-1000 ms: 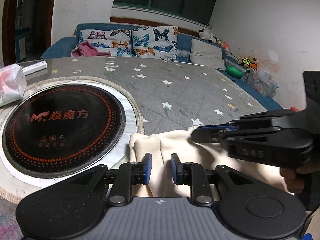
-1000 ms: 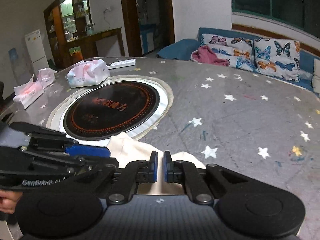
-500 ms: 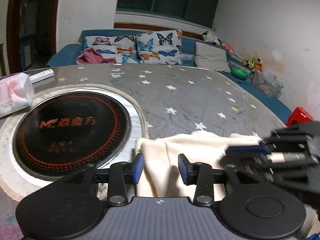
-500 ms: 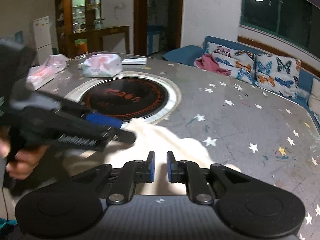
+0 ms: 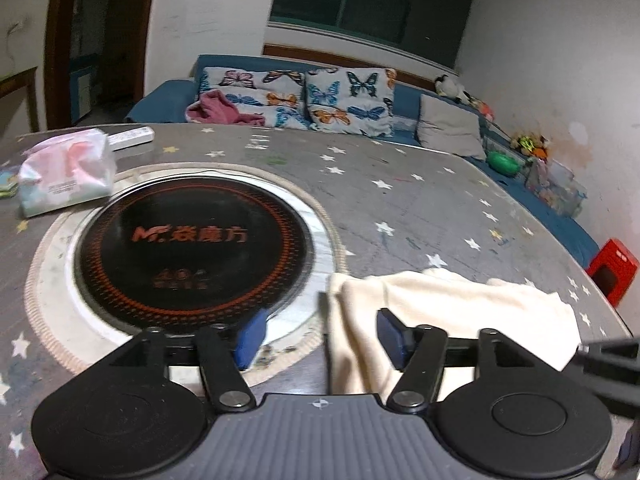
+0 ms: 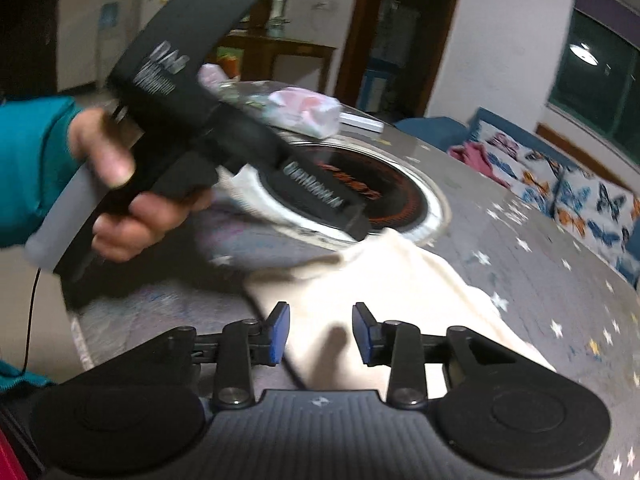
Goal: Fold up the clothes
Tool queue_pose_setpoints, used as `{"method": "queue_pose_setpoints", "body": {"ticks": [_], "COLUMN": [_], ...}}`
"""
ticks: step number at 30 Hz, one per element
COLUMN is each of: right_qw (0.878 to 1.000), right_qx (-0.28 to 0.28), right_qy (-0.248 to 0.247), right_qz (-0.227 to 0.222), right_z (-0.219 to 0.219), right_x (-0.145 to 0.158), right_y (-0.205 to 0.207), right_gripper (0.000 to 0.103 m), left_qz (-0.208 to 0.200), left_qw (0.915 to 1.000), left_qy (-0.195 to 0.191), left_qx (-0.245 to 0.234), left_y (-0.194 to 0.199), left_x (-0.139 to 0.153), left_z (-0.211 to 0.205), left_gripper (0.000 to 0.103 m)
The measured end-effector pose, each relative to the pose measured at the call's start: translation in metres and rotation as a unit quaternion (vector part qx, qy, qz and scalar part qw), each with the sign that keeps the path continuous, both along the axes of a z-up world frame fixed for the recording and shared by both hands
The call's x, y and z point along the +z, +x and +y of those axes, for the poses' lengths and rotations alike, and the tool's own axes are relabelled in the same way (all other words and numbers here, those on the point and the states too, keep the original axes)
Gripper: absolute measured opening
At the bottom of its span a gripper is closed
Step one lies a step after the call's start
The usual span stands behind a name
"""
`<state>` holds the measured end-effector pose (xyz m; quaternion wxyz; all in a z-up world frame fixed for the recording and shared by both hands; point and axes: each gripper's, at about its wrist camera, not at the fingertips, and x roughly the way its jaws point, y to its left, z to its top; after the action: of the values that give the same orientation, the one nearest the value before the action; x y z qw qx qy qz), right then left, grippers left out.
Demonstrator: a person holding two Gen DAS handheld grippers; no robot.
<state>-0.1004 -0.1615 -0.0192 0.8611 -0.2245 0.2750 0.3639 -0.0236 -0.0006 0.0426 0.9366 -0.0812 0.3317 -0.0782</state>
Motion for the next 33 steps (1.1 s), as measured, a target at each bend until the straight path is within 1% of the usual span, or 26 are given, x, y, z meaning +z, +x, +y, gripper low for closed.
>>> {"method": "queue_pose_setpoints", "body": {"ticks": [2,5,8,11,13,16,17,18,21,25,27,28,29,33], "right_qw": [1.000,0.999,0.999,0.998,0.998,0.998,0.999,0.999,0.999,0.999,0.999,1.000,1.000,0.999], "right_qx": [0.015,0.028,0.036,0.036,0.031,0.026,0.023,0.019,0.010,0.012,0.011,0.008,0.004,-0.011], "right_qy": [-0.008,-0.018,-0.033,-0.046,-0.046,-0.048,-0.048,-0.045,-0.035,-0.043,-0.034,-0.026,-0.014,0.035], "right_qz": [-0.004,-0.003,-0.003,-0.010,-0.008,-0.009,-0.011,-0.008,-0.003,-0.013,-0.012,-0.008,-0.002,0.017], "right_z": [0.010,0.021,0.031,0.038,0.039,0.041,0.041,0.041,0.039,0.042,0.040,0.038,0.035,0.020], "right_x": [-0.003,-0.008,-0.015,-0.021,-0.023,-0.024,-0.025,-0.025,-0.024,-0.028,-0.028,-0.027,-0.023,-0.005], "right_y": [-0.004,-0.006,-0.005,-0.004,-0.003,-0.002,-0.002,-0.001,0.004,0.004,0.005,0.006,0.008,0.013], "right_gripper": [0.036,0.036,0.036,0.035,0.035,0.031,0.025,0.024,0.024,0.024,0.012,0.011,0.006,0.005], "left_qz": [0.000,0.002,0.009,0.018,0.022,0.029,0.031,0.034,0.041,0.053,0.060,0.063,0.066,0.078], "left_qw": [0.9999,0.9996,0.9989,0.9979,0.9975,0.9969,0.9967,0.9964,0.9953,0.9924,0.9907,0.9897,0.9887,0.9836], "left_qy": [-0.010,-0.023,-0.042,-0.060,-0.066,-0.072,-0.075,-0.078,-0.087,-0.110,-0.121,-0.127,-0.133,-0.161], "left_qx": [0.008,0.016,0.018,0.017,0.014,0.011,0.010,0.009,0.011,0.014,0.017,0.018,0.020,0.026], "left_y": [-0.002,-0.005,-0.006,-0.007,-0.008,-0.007,-0.007,-0.007,-0.005,-0.003,-0.002,-0.002,-0.002,0.000], "left_x": [0.001,0.002,0.001,-0.001,-0.002,-0.004,-0.005,-0.006,-0.007,-0.008,-0.008,-0.008,-0.008,-0.009], "left_z": [0.007,0.016,0.021,0.023,0.022,0.019,0.018,0.017,0.017,0.019,0.020,0.020,0.020,0.020], "left_gripper": [0.075,0.081,0.084,0.086,0.087,0.089,0.089,0.089,0.090,0.090,0.090,0.090,0.090,0.090]}}
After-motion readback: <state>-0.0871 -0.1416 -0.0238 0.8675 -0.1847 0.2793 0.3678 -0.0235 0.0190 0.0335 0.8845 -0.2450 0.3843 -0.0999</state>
